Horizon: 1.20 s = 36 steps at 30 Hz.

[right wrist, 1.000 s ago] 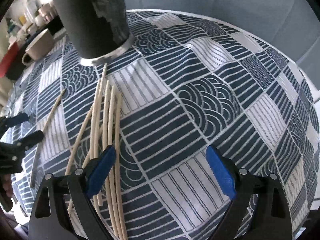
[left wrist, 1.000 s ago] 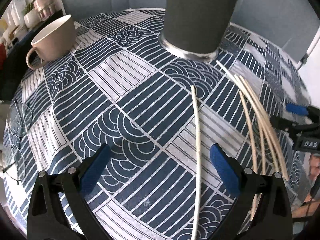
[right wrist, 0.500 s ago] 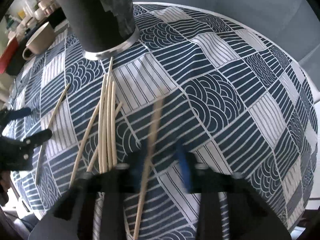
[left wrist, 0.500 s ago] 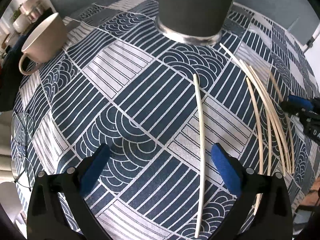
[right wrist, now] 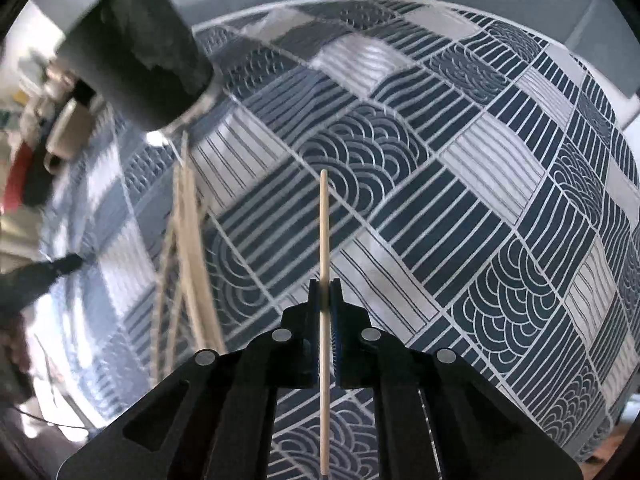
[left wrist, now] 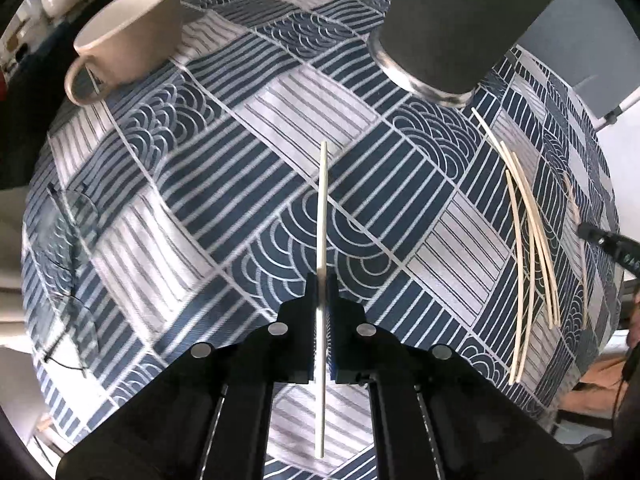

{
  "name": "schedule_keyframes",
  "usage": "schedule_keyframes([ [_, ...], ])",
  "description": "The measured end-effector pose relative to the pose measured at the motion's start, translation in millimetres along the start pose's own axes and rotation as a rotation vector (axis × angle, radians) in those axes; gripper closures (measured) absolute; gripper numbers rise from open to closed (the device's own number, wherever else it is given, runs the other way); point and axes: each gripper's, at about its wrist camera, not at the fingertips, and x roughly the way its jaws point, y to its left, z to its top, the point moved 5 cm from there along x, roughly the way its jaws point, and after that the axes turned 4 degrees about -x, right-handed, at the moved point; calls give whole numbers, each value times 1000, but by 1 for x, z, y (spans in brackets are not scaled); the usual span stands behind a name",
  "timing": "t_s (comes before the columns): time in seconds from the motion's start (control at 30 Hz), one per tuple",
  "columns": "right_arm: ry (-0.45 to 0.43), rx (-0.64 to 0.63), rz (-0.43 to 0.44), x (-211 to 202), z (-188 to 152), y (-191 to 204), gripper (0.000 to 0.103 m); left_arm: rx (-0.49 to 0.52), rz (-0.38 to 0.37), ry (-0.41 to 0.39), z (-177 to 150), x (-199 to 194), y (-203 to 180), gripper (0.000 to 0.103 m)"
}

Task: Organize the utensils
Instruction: 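Close the right tool on one stick while the left tool grasps another, then lift both held sticks and carry them above the black holder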

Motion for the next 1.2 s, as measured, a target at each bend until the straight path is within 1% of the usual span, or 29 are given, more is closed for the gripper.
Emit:
schedule_keyframes([
  [0.13,-87,-30,4,-28,25,10,98,-23,-27,-63,19,-27,1,98],
  [0.33,-210,-88,29,-68,71,37,98,8,-51,-212,77,-82,-14,98],
  [0.47,-242,-115,29,-87,102,46,98,23,-34,-301,118,-107,-28,98],
  [0.57,-266,-133,32,-96,121,52,98,24,-46,-354,147,-127,-38,98],
  [0.7,-320,-163,45,-114,152,65,98,34,-77,-407,182,-150,-57,98],
  [0.8,-354,-186,62,-125,174,76,98,29,-100,-428,201,-161,-68,98],
  [0.93,-387,-202,91,-134,198,89,98,31,-129,-446,222,-165,-81,98],
  [0.97,-394,-205,94,-135,204,92,98,26,-151,-446,227,-165,-84,98],
  [1.1,-422,-216,124,-135,222,106,98,9,-203,-461,242,-163,-97,98],
  [1.2,-443,-223,149,-132,239,118,98,3,-257,-468,247,-158,-102,98],
])
